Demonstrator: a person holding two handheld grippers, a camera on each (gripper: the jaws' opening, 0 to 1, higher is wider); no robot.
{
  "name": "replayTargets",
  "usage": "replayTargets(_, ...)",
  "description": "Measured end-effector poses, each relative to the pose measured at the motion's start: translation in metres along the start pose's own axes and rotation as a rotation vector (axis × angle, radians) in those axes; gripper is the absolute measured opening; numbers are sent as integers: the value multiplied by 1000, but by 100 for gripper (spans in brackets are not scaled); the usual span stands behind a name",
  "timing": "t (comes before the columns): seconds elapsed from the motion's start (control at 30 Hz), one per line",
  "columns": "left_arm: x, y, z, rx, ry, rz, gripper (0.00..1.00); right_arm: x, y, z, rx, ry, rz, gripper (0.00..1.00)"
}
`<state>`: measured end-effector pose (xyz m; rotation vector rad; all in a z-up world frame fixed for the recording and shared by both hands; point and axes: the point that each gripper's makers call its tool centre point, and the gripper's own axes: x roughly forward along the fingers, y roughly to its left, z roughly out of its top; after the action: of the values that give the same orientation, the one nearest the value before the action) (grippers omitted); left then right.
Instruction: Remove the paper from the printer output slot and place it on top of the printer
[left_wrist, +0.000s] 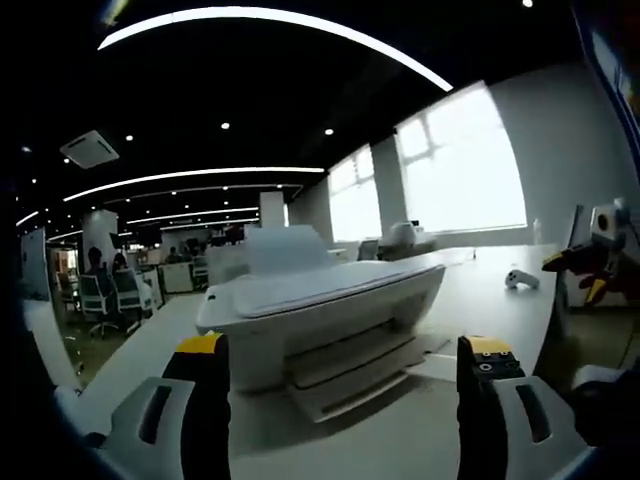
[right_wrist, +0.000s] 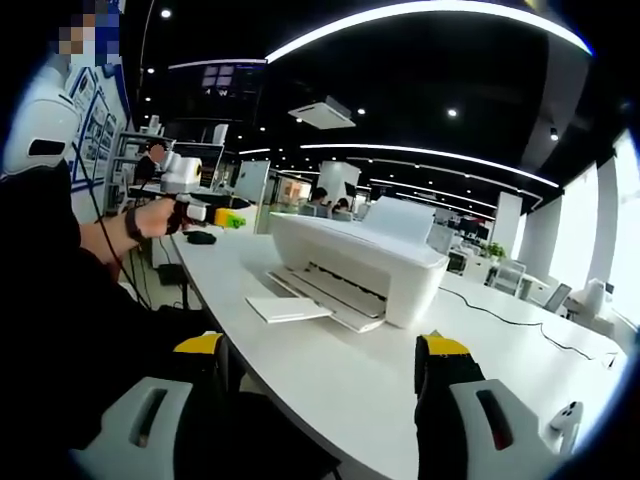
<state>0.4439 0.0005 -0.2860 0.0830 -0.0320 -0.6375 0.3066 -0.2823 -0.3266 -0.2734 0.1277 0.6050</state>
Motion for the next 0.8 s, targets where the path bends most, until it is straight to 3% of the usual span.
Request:
replayTargets(0.5,-14,-7,7,-1,-17,-16,97,0,0,0,-1,5,-7,73)
replayTargets(0.8,-19,-11,-2,6,8,-22,97,-1,-2,0,-2,4,-16,77)
